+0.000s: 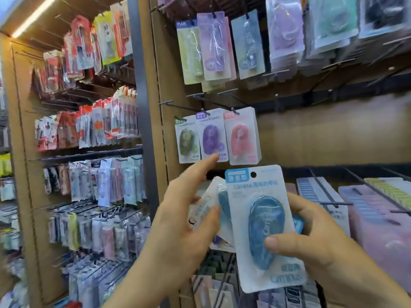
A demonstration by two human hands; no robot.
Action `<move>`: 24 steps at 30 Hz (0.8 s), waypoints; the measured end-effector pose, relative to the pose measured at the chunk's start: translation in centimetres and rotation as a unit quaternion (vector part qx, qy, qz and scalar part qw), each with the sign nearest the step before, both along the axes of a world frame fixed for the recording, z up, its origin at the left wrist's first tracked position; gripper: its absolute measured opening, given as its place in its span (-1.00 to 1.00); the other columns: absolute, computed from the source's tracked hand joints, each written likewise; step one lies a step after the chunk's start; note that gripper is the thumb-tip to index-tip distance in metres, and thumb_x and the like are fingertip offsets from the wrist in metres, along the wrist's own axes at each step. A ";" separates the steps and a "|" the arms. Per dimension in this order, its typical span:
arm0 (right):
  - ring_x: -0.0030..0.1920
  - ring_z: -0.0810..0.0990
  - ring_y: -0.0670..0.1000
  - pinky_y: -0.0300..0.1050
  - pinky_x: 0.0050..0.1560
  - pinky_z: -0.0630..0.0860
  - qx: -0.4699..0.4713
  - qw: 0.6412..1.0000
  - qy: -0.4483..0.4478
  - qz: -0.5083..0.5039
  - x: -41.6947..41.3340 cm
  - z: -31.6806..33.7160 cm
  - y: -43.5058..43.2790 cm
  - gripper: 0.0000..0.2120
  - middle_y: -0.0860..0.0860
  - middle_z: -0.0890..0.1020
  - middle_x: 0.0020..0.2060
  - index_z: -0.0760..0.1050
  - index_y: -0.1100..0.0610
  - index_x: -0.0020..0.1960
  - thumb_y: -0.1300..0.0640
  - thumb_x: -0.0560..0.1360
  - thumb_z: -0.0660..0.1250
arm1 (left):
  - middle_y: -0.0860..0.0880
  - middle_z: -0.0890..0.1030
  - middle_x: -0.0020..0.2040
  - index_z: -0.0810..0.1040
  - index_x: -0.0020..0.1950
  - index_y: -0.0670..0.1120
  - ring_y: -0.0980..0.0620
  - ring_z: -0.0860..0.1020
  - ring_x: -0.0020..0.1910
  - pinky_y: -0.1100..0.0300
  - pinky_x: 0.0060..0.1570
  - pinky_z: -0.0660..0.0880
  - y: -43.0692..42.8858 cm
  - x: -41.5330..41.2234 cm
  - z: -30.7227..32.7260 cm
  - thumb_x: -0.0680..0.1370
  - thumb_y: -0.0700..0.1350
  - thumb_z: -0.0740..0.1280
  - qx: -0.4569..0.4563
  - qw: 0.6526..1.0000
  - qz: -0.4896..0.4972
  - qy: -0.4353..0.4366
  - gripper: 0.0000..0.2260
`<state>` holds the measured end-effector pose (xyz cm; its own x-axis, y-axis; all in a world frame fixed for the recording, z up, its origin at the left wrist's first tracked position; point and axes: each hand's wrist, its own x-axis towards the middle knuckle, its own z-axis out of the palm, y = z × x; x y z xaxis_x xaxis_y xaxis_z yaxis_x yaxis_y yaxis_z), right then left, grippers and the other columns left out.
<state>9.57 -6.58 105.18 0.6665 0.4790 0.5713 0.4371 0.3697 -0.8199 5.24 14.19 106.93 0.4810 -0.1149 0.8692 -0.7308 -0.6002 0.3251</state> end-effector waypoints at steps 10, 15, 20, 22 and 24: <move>-0.04 0.72 0.17 0.02 -0.20 0.67 0.146 0.975 0.012 -0.165 2.1 2.2 2.2 -0.36 0.17 0.70 0.05 0.65 0.15 0.07 0.02 0.02 0.67 | -0.20 0.71 -0.14 0.53 0.03 -0.07 -0.16 0.69 -0.22 0.11 -0.35 0.62 6.0 6.7 4.3 0.18 -0.14 0.52 -0.239 0.924 -0.227 0.196 -0.56; -0.15 0.73 0.03 -0.09 -0.34 0.65 0.190 0.928 0.015 -0.319 1.1 2.9 2.6 -0.44 0.06 0.73 -0.02 0.50 0.00 0.30 0.21 0.30 0.37 | -0.01 0.64 -0.37 0.39 -0.04 -0.08 0.09 0.56 -0.47 0.25 -0.49 0.51 5.5 9.7 4.1 0.21 -0.27 0.50 -0.282 0.910 -0.267 0.145 -0.57; -0.04 0.72 0.00 0.03 -0.16 0.63 0.119 0.901 -0.035 -0.415 0.7 3.7 3.5 -0.05 -0.07 0.72 -0.01 0.11 -0.47 0.42 0.19 0.26 0.44 | 0.00 0.70 -0.08 0.58 0.02 0.17 0.10 0.64 -0.30 0.14 -0.26 0.63 4.5 11.0 3.8 0.32 -0.36 0.50 -0.235 0.923 -0.283 0.115 -0.52; -0.02 0.71 -0.01 -0.01 -0.14 0.64 0.104 0.896 -0.051 -0.429 0.8 4.0 3.1 -0.08 -0.09 0.72 0.01 0.13 -0.45 0.42 0.19 0.28 0.44 | 0.15 0.68 0.00 0.64 0.06 0.23 0.26 0.55 -0.33 0.27 -0.26 0.57 4.4 12.0 3.6 0.38 -0.37 0.49 -0.205 0.936 -0.266 0.108 -0.49; -0.01 0.71 -0.01 -0.01 -0.15 0.67 0.085 0.891 -0.060 -0.442 1.0 4.7 2.6 -0.11 -0.11 0.72 0.01 0.16 -0.44 0.41 0.29 0.37 0.43 | 0.21 0.67 0.06 0.65 0.09 0.24 0.22 0.52 -0.27 0.28 -0.28 0.53 3.9 12.5 3.7 0.39 -0.38 0.50 -0.184 0.933 -0.284 0.119 -0.48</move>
<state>10.61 -3.97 109.84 0.6693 -0.3028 0.6785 0.7002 -0.0483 -0.7123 17.76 18.09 110.58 0.6186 -0.1245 0.7758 -0.7773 0.0473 0.6274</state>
